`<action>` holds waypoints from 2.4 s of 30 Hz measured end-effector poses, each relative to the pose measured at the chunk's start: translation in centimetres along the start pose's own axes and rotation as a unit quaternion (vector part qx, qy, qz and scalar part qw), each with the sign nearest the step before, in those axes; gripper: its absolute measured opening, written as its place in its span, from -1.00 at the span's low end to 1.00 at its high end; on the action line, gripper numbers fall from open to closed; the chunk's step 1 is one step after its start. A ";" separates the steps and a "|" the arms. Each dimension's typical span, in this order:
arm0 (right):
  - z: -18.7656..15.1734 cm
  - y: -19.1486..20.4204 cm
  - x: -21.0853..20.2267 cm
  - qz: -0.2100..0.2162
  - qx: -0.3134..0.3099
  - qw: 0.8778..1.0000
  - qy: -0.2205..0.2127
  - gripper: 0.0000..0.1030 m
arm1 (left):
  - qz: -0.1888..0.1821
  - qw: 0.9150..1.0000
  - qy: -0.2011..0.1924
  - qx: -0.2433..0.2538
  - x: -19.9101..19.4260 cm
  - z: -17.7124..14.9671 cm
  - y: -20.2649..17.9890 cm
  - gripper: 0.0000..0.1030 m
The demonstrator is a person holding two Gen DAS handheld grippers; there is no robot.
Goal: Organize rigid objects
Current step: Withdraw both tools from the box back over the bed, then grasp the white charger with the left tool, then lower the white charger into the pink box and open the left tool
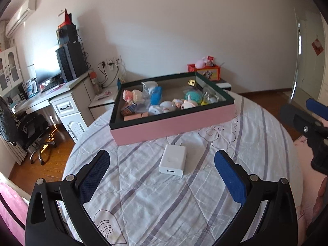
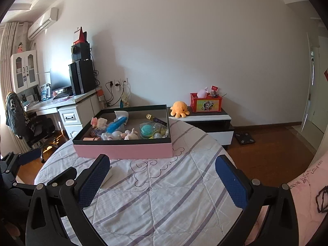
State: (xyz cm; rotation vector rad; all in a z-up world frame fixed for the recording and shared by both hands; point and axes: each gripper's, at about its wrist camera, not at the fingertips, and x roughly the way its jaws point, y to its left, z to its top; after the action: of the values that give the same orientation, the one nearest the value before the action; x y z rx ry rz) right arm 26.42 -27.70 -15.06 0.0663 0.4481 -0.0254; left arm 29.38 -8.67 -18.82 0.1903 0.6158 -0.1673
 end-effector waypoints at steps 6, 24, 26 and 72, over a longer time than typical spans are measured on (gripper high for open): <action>0.1 -1.8 4.6 -0.012 0.002 0.999 0.030 1.00 | -0.006 0.997 0.079 0.023 6.4 -0.2 -1.1 0.98; 5.3 -2.2 18.8 -0.024 -0.039 0.990 0.135 1.00 | -0.011 0.993 0.117 0.010 10.4 -0.7 3.7 -0.21; 5.3 -2.2 20.3 -0.029 -0.045 0.987 0.153 0.95 | 0.008 0.993 0.119 0.000 10.2 -1.0 5.6 -0.21; 4.8 -1.1 25.1 0.024 -0.062 0.968 0.242 -0.83 | -0.020 0.999 0.008 0.033 11.7 14.1 2.8 -0.21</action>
State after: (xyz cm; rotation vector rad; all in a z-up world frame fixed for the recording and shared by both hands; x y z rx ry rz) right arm 51.11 -29.43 -21.67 -0.0419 0.9361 0.0689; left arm 47.18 -10.27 -14.04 0.2438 0.6308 -0.2247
